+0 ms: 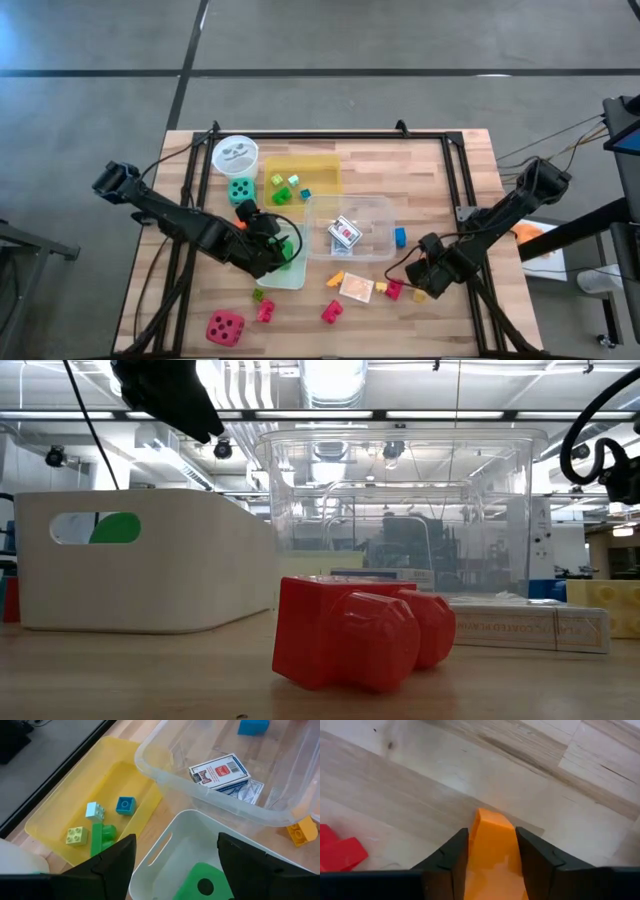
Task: Pick & Place Toys
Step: Put the orange game piece into the yellow bin
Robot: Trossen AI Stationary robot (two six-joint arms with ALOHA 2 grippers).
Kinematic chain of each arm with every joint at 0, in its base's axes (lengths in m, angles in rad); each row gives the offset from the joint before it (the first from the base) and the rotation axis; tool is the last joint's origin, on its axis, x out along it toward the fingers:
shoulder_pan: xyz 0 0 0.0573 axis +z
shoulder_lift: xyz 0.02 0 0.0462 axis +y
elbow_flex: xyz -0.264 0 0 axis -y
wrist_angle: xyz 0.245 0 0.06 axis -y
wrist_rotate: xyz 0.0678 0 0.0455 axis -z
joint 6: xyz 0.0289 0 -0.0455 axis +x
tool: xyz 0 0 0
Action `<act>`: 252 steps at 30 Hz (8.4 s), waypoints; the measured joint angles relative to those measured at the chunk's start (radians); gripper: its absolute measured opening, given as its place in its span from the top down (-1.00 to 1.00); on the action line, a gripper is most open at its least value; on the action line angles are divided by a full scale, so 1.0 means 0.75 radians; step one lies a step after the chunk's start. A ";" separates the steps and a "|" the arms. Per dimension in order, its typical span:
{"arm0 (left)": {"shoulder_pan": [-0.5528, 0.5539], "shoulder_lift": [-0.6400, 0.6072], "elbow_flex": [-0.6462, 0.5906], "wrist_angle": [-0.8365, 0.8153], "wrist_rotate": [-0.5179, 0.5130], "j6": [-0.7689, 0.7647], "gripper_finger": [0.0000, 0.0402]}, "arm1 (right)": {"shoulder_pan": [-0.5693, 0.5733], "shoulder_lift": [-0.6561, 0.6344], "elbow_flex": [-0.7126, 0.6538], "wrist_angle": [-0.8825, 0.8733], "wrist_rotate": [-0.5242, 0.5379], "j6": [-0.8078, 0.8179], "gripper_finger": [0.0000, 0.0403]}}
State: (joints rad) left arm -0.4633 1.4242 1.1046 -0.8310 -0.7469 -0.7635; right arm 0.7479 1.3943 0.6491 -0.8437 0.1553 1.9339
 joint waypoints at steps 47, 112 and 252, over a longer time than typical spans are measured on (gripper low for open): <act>-0.007 0.009 -0.015 0.558 -0.038 0.523 -0.34 | 0.003 -0.021 0.987 -0.388 0.629 -0.710 0.56; 0.242 0.076 -0.022 1.566 -0.001 0.900 -0.34 | -0.490 0.129 1.085 0.738 0.977 -2.083 0.56; 1.114 0.321 -0.128 0.304 0.618 0.382 0.99 | -0.133 0.063 0.498 -0.005 1.118 -0.952 -0.61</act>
State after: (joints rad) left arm 0.3721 1.6653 1.0087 -0.6029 -0.2833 -0.4770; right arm 0.6479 1.4414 1.0225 -0.8477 0.9939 1.2201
